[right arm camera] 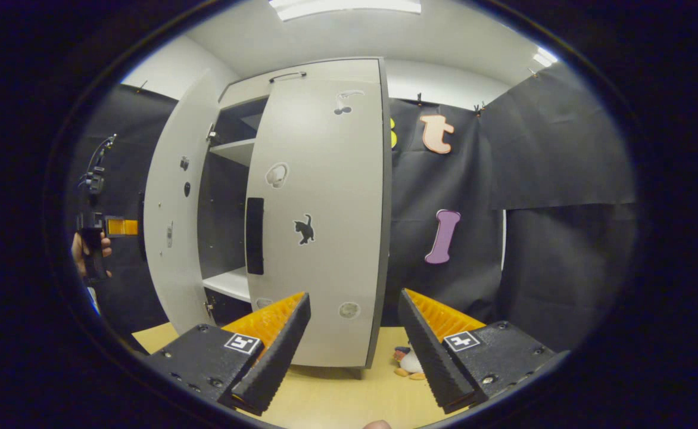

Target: Grasp the bottle in the cabinet with the left hand and place it on the coaster, then close the right door with the right hand and the left door with the left hand.

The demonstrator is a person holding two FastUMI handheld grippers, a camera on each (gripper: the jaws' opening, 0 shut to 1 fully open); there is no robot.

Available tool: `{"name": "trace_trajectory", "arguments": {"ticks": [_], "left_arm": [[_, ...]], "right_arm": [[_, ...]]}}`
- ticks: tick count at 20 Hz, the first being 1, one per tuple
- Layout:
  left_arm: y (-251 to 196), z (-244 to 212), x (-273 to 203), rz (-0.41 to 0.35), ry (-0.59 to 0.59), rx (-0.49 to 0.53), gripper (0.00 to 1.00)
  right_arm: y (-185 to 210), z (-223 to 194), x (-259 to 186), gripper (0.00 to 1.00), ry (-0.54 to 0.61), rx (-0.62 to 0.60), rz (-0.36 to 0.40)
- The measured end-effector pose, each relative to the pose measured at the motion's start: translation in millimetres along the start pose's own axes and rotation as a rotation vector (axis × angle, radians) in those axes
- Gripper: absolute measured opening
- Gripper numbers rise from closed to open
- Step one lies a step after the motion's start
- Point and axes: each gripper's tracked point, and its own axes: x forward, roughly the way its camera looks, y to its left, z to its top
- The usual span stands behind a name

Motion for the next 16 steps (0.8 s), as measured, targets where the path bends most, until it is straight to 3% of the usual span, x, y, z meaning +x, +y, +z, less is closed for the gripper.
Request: {"name": "trace_trajectory", "arguments": {"ticks": [4,9,12,16], "left_arm": [[-43,2,16,-0.114,-0.018,0.004,0.99],[-83,0,45,-0.154,-0.015,0.041,0.98],[-83,4,55,-0.115,-0.031,0.087,0.94],[-99,5,52,-0.159,-0.027,0.045,0.98]], "right_arm": [[-14,0,-3,0.97,-0.011,0.016,-0.032],[-17,0,-7,0.97,-0.014,0.041,-0.044],[-14,1,-7,0.97,-0.02,0.046,-0.037],[-8,5,-5,0.97,-0.029,0.04,-0.022]]}}
